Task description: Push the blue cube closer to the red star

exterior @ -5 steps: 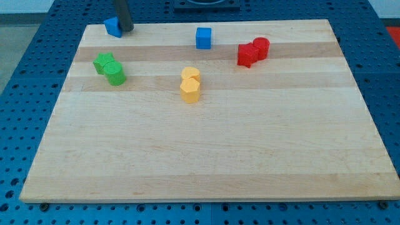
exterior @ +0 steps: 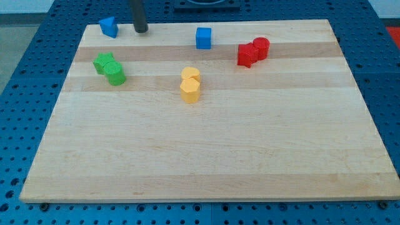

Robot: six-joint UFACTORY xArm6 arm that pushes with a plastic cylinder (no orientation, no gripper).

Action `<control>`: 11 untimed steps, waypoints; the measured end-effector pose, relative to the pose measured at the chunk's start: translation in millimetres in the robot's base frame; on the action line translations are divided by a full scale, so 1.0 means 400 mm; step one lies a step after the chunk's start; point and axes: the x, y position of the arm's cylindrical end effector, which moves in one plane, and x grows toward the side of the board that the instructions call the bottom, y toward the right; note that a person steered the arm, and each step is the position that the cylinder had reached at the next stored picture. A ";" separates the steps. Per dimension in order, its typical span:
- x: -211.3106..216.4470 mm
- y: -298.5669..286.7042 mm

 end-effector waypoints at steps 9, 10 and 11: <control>0.195 0.432; 0.237 0.480; 0.293 0.447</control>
